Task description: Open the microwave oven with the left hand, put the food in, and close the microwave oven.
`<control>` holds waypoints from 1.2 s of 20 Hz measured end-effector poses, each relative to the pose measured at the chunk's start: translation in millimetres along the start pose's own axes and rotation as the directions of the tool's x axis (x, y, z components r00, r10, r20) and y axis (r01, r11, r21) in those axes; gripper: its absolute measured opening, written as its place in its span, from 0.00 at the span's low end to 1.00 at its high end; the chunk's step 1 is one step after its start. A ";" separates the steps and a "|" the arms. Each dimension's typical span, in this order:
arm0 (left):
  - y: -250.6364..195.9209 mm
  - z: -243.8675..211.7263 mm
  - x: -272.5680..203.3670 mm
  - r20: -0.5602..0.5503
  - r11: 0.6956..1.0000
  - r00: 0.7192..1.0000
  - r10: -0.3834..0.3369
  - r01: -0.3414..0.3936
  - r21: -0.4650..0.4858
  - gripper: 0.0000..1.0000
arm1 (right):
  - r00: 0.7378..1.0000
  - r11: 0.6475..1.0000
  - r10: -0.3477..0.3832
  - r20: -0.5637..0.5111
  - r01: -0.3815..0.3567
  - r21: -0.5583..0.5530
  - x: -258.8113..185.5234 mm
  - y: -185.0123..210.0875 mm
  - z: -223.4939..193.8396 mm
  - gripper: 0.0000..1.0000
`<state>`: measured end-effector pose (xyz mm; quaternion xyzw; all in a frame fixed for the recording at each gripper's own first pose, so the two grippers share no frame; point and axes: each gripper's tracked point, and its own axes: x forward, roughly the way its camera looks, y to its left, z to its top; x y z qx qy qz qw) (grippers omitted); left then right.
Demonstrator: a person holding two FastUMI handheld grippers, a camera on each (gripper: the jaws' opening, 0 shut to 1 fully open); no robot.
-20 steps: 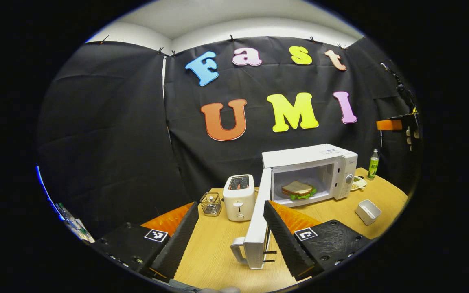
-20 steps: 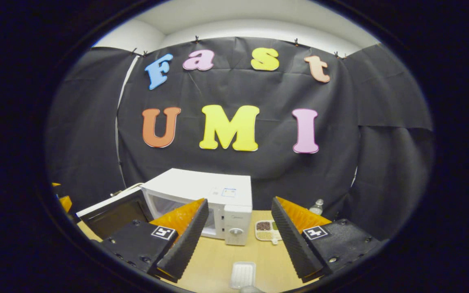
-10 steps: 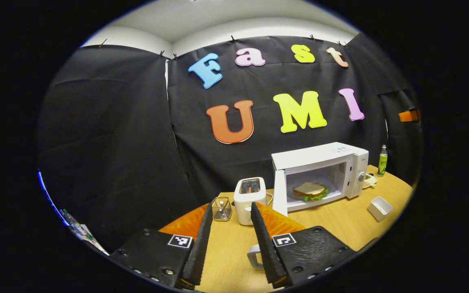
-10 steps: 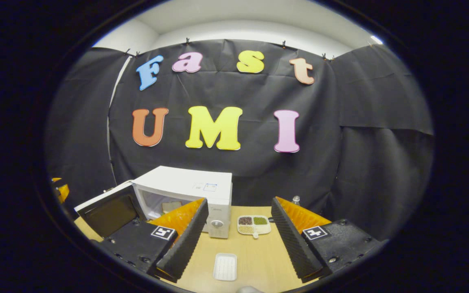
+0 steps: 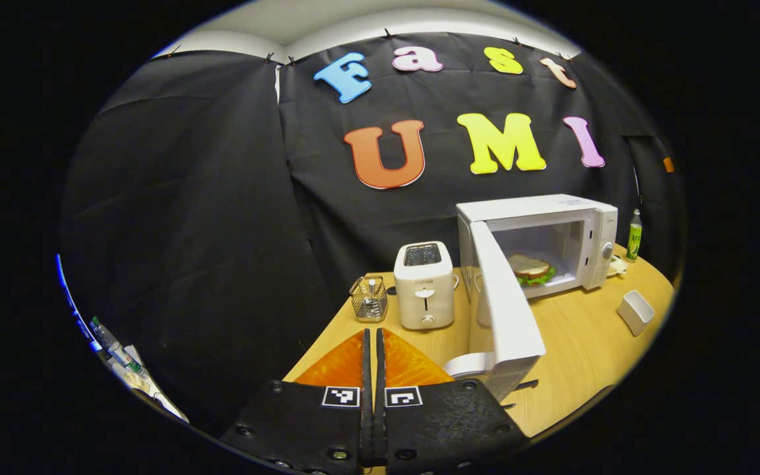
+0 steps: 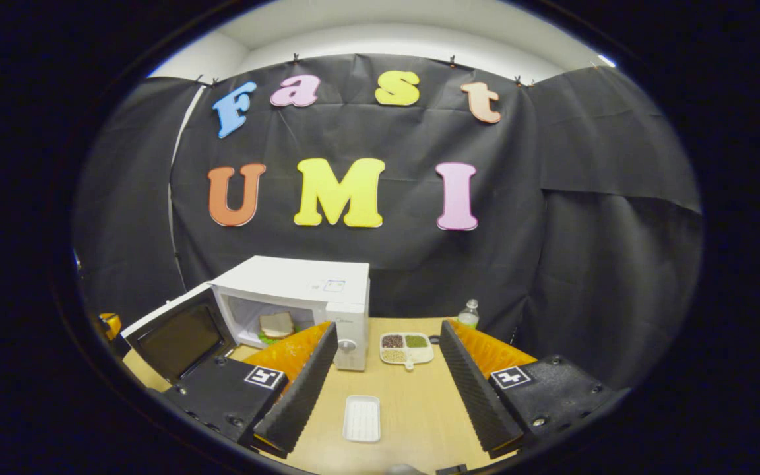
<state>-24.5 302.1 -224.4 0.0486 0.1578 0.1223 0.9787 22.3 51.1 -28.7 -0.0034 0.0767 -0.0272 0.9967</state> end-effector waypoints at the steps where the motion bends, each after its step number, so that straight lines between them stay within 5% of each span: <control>1: -0.8 -4.8 4.0 -0.012 1.000 1.000 -0.017 0.017 -0.004 0.00 | 1.000 1.000 -0.006 -0.004 0.006 0.001 -2.0 -2.2 -1.0 0.92; 13: -43.8 -18.3 8.4 -0.028 0.992 0.992 -0.127 0.126 -0.029 0.00 | 1.000 0.999 -0.016 -0.020 0.017 0.028 3.2 -16.7 -3.0 0.92; 24: -142.1 -10.6 -16.4 -0.015 0.955 0.957 -0.290 0.288 -0.067 0.00 | 0.999 0.999 0.038 -0.028 -0.037 0.035 16.1 -12.7 3.5 0.92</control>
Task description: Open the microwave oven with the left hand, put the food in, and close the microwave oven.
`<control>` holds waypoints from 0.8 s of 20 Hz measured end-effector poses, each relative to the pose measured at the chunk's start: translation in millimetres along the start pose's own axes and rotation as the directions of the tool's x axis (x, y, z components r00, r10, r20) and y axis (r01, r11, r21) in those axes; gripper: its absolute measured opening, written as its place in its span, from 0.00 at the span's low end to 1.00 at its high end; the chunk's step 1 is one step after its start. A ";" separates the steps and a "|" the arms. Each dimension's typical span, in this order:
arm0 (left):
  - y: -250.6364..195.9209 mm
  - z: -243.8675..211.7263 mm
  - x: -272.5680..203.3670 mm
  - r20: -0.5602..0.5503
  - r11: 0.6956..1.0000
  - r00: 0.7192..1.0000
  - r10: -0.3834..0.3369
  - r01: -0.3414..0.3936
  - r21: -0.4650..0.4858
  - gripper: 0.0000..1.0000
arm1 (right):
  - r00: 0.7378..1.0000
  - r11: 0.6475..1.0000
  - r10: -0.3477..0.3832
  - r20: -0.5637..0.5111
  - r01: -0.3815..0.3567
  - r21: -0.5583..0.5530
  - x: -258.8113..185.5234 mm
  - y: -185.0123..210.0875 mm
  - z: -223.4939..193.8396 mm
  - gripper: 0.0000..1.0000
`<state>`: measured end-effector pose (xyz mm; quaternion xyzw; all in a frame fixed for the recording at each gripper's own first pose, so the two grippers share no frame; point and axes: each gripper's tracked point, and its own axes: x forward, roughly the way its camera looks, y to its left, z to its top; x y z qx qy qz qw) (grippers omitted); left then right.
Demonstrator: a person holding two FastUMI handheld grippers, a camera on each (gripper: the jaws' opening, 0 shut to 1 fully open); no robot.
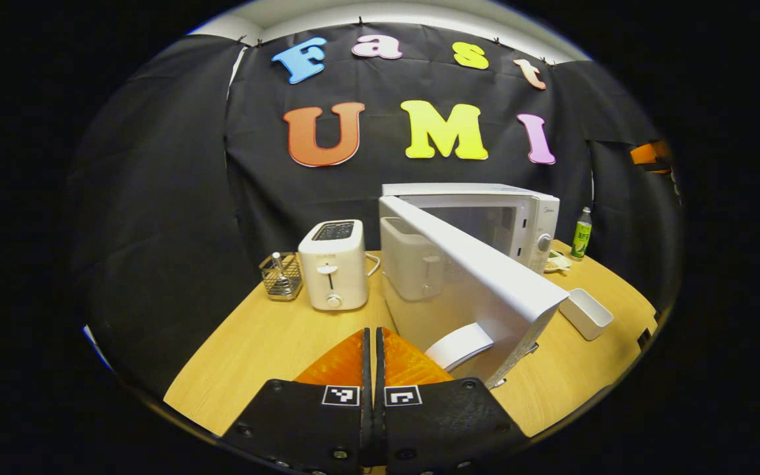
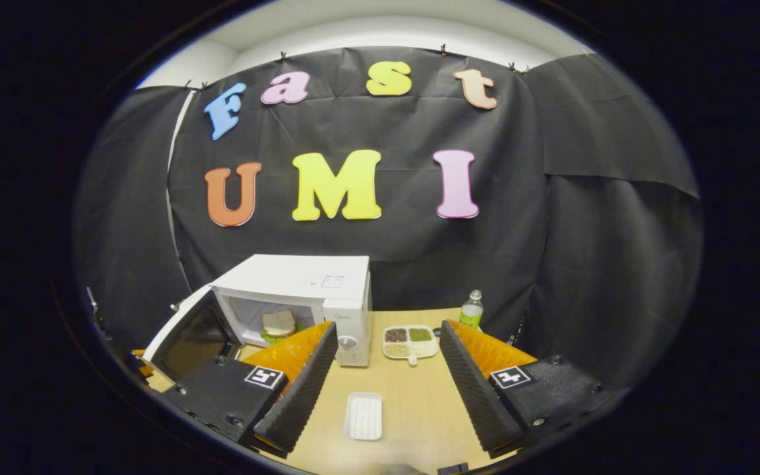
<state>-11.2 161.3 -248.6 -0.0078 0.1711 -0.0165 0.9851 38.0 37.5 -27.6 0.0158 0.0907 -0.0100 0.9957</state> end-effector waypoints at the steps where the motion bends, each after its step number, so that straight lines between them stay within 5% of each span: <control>1: -11.4 3.8 1.8 0.007 1.000 1.000 -0.017 0.017 0.005 0.00 | 1.000 1.000 -0.002 0.001 0.002 0.000 0.4 -2.2 1.2 0.92; 6: -64.6 15.8 17.2 0.020 0.994 0.994 -0.110 0.110 0.028 0.00 | 1.000 1.000 0.011 0.017 -0.012 0.019 -1.4 -9.6 4.3 0.92; 7: -74.8 18.4 19.6 0.020 0.991 0.991 -0.130 0.129 0.037 0.00 | 1.000 1.000 0.009 0.011 -0.009 0.020 -1.1 -12.9 3.4 0.99; 8: -85.8 20.9 22.9 0.025 0.988 0.989 -0.149 0.147 0.050 0.00 | 1.000 1.000 0.003 0.011 -0.004 0.022 -0.7 -17.4 2.0 0.92; 16: -152.5 41.4 52.9 0.036 0.963 0.966 -0.255 0.251 0.101 0.00 | 1.000 0.998 -0.022 0.000 0.022 0.053 -0.3 -45.9 2.2 0.92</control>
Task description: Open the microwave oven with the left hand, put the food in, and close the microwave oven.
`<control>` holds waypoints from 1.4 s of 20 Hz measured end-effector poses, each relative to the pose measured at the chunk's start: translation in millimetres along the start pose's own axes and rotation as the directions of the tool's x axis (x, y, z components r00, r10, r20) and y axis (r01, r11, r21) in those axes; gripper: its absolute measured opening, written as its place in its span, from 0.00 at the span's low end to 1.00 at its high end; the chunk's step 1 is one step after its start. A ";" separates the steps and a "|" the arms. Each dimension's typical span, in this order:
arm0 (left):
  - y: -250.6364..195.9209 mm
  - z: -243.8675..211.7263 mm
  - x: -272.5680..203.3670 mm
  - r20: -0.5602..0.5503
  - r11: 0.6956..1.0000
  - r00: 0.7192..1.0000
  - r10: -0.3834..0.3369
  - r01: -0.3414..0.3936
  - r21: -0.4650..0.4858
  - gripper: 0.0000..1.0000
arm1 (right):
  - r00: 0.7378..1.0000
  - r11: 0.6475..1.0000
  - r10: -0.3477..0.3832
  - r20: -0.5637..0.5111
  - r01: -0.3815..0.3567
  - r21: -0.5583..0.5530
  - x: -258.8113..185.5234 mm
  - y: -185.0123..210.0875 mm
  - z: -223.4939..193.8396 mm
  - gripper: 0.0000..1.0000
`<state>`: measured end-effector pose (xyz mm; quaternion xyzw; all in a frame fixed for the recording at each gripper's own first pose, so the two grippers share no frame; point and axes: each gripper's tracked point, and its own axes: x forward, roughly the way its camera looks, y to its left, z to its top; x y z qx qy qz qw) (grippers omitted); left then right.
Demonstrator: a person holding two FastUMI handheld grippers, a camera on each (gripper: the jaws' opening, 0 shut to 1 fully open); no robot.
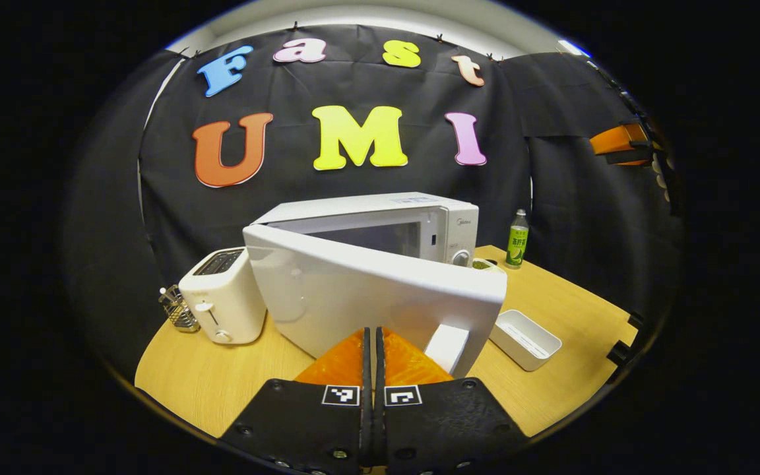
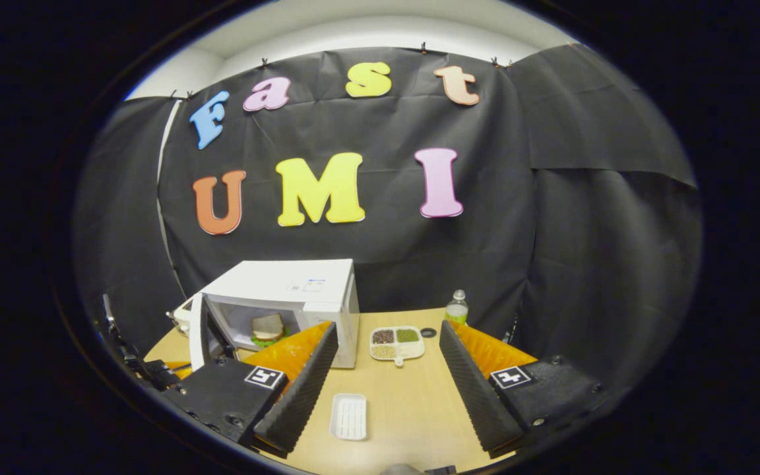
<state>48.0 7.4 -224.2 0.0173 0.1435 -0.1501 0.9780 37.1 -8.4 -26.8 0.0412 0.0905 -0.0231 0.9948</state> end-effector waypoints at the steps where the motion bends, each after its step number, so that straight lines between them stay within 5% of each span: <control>1: -4.7 2.7 5.8 0.002 1.000 1.000 -0.006 0.006 0.008 0.00 | 1.000 1.000 -0.003 0.003 0.003 0.001 0.1 -4.3 0.9 0.92; 6: -27.9 12.3 33.6 -0.002 0.999 0.999 -0.039 0.039 -0.001 0.00 | 0.999 0.999 0.031 0.034 -0.032 0.026 -0.1 -13.8 8.3 0.99; 7: -31.2 16.1 38.7 -0.002 0.999 0.999 -0.041 0.041 0.004 0.00 | 0.999 0.999 0.033 0.033 -0.034 0.025 1.2 -16.4 8.7 0.92; 28: -62.8 39.4 149.2 -0.023 1.000 1.000 -0.008 0.008 -0.021 0.00 | 1.000 1.000 0.023 0.012 -0.024 0.010 27.7 -60.0 7.8 0.92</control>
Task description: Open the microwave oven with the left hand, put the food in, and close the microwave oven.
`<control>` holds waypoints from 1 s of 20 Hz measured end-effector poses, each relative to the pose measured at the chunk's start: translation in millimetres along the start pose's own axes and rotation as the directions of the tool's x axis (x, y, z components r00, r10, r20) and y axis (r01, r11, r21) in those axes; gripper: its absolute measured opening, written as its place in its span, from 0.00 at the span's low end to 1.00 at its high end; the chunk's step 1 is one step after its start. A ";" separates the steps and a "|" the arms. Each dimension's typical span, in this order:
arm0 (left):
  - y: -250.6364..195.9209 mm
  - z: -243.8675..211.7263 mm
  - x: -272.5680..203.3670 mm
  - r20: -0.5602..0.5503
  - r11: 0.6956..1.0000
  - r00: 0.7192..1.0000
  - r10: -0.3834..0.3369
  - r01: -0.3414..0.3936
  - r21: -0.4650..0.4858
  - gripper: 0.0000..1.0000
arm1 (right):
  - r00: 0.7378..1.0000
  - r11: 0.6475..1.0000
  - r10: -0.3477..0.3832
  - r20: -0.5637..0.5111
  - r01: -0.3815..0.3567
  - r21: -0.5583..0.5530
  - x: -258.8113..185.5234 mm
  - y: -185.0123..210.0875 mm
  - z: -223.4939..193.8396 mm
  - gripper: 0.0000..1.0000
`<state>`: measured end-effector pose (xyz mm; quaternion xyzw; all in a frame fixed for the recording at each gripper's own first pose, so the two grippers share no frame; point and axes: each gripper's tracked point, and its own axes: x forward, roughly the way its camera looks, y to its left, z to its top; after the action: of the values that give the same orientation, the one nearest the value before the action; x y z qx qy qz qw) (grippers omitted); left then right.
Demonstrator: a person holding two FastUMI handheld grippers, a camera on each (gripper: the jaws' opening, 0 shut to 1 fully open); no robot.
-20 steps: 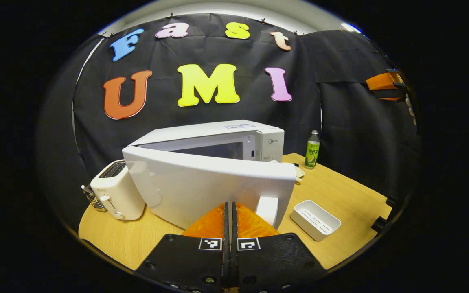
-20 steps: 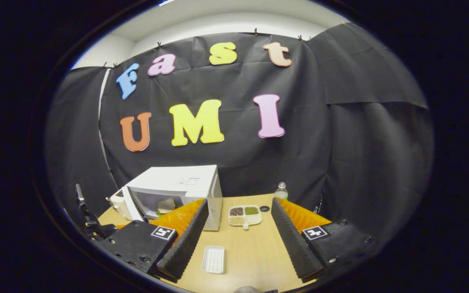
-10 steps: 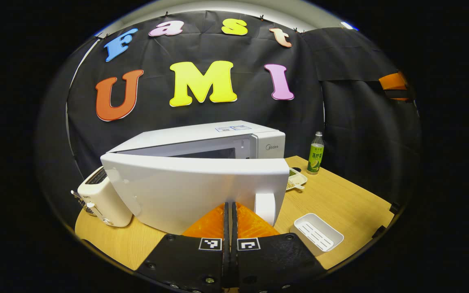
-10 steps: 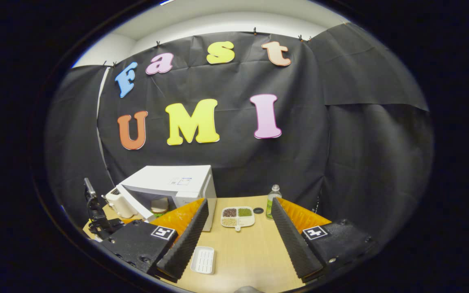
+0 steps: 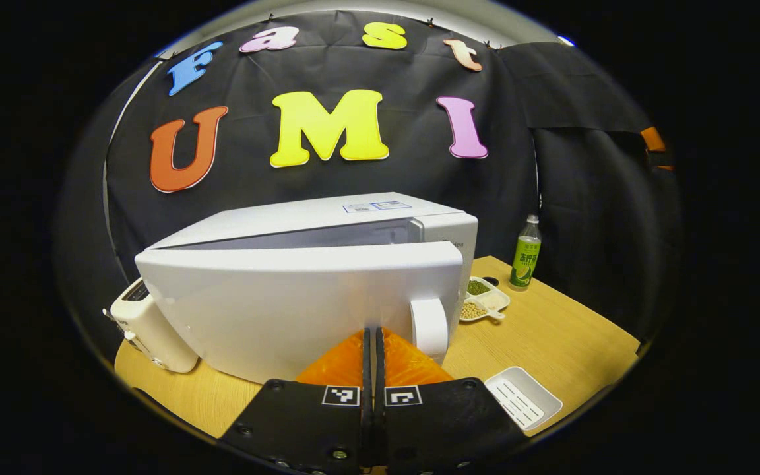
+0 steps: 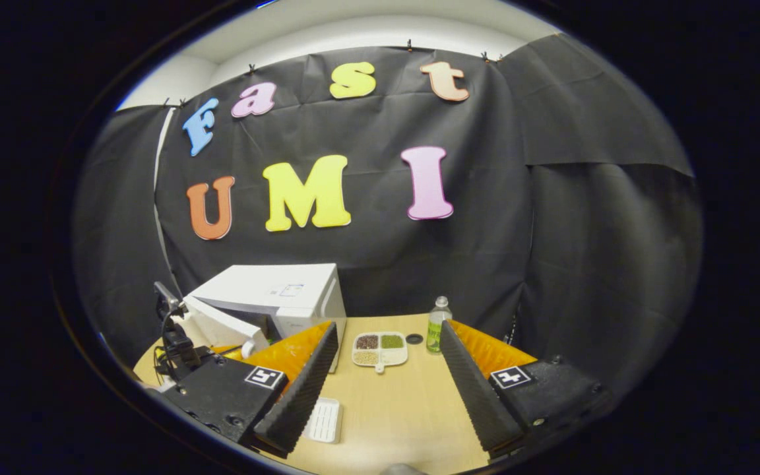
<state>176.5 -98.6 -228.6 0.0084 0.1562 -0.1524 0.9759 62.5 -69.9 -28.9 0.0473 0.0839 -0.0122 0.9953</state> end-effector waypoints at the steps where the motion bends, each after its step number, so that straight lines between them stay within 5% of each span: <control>1: -0.2 1.7 4.9 0.005 1.000 1.000 0.005 -0.005 -0.001 0.00 | 1.000 1.000 0.000 -0.002 0.000 0.003 1.6 -1.1 -0.4 0.92; 20: -0.4 7.5 51.3 -0.018 0.994 0.996 0.083 -0.084 -0.065 0.00 | 0.999 0.999 0.019 -0.034 -0.020 -0.026 11.3 -13.2 -5.3 0.92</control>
<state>225.0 -114.6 -237.2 -0.0161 0.1683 -0.1063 0.9799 72.2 -82.6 -37.2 0.0352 0.1007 -0.0006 0.9943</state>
